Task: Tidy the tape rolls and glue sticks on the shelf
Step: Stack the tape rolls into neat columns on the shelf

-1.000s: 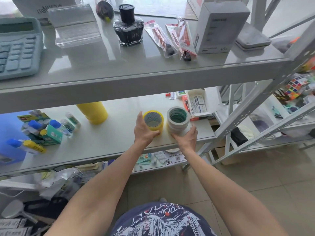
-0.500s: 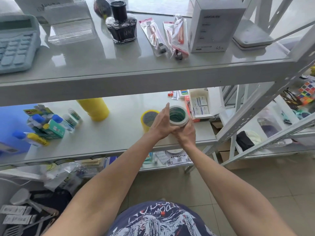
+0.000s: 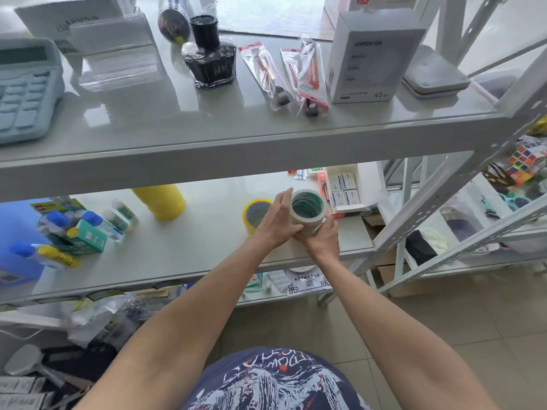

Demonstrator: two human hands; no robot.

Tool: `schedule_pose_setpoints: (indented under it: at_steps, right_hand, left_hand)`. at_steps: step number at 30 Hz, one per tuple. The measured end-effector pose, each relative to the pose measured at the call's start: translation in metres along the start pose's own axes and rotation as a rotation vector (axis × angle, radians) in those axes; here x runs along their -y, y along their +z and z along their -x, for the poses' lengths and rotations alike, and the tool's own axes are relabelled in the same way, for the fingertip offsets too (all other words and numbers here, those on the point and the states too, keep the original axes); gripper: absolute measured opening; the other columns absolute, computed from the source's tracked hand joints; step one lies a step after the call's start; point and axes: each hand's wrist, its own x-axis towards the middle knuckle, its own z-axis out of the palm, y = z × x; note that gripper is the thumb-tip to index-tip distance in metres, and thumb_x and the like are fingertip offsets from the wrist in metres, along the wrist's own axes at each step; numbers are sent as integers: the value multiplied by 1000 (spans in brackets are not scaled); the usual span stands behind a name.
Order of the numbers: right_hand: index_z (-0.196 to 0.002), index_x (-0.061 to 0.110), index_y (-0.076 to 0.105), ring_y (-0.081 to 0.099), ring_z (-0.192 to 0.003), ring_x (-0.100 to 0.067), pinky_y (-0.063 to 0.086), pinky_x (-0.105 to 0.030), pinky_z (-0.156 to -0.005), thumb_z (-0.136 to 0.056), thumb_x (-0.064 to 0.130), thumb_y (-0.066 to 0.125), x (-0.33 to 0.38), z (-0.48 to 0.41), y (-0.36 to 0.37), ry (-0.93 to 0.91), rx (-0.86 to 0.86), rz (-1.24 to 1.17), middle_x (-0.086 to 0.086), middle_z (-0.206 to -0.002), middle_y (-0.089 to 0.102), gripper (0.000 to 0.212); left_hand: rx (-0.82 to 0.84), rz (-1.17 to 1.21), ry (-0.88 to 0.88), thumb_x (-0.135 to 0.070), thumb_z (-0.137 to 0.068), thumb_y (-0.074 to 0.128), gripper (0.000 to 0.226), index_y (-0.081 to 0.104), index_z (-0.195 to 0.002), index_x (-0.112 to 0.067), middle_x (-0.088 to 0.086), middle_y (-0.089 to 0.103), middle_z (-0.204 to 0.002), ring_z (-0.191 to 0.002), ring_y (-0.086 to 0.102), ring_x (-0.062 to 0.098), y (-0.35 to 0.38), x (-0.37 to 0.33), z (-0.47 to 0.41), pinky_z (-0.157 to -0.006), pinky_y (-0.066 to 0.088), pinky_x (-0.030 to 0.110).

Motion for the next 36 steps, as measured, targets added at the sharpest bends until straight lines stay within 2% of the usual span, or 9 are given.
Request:
schedule_pose_setpoints:
  at_steps: [4, 7, 9, 14, 18, 22, 25, 29, 36]
  right_hand:
    - [-121, 4, 58, 67, -109, -34, 55, -37, -87, -75, 33, 83, -2, 4, 4, 228, 214, 311, -16, -119, 65, 61]
    - [-88, 7, 62, 66, -48, -14, 47, -21, -44, -84, 23, 78, 18, 3, 12, 367, 607, 353, -7, -67, 67, 22]
    - [-80, 11, 56, 56, -33, -6, 36, -16, -33, -95, 25, 69, 42, 7, 25, 460, 836, 379, 0, -49, 61, 24]
    - [-102, 0, 66, 73, -63, -13, 56, -19, -54, -98, 29, 67, 105, 34, 83, 403, 1123, 414, -13, -86, 76, 29]
    - [-113, -7, 72, 75, -83, -24, 59, -28, -69, -87, 16, 80, 145, 47, 137, 97, 931, 236, -25, -111, 74, 36]
    - [-116, 5, 68, 72, -102, -31, 61, -40, -86, -70, 23, 93, 178, 44, 182, -31, 624, 112, -19, -112, 73, 56]
    - [-139, 10, 49, 63, -118, -29, 53, -39, -98, -68, 29, 95, 201, 42, 201, -92, 511, 52, -13, -133, 63, 87]
    - [-157, 17, 20, 42, -143, -25, 41, -31, -105, -61, 36, 98, 231, 35, 214, -222, 404, -138, -9, -158, 37, 125]
    - [-135, 28, 42, 64, -104, -1, 56, -32, -91, -54, 30, 101, 261, 23, 245, -396, 356, -302, 17, -114, 66, 100]
  left_hand:
    - [-55, 72, 52, -25, -75, 83, 86, 40, -148, -8, 10, 46, -145, -135, 44, 21, -21, 9, 12, -114, 29, 24]
    - [-328, 192, 31, -18, -73, 74, 47, 63, -118, -13, 3, 61, -114, -103, 59, 18, -44, 32, 24, -96, 48, 42]
    - [-485, 264, -55, -14, -71, 71, 29, 63, -99, -15, 1, 60, -97, -88, 57, 16, -63, 54, 32, -86, 50, 39]
    - [-584, 316, -302, -11, -72, 67, 15, 55, -81, -14, 3, 58, -81, -74, 54, 18, -110, 128, 59, -70, 43, 29]
    - [-555, 278, -469, -16, -76, 68, 16, 57, -86, -11, 4, 61, -82, -78, 59, 27, -142, 191, 81, -71, 47, 31]
    - [-551, 279, -558, -39, -64, 83, 62, 43, -108, -21, 10, 56, -110, -99, 60, 29, -165, 241, 83, -89, 53, 42]
    - [-490, 245, -566, -35, -64, 89, 88, 37, -131, -15, 15, 45, -131, -120, 50, 30, -181, 261, 73, -101, 44, 37]
    - [-404, 260, -519, -29, -64, 91, 107, 26, -148, -12, 12, 37, -145, -129, 45, 25, -186, 284, 52, -92, 39, 25]
    - [-412, 425, -438, -51, -39, 90, 110, 33, -130, -27, -1, 59, -119, -108, 60, 22, -168, 312, 26, -91, 54, 41]
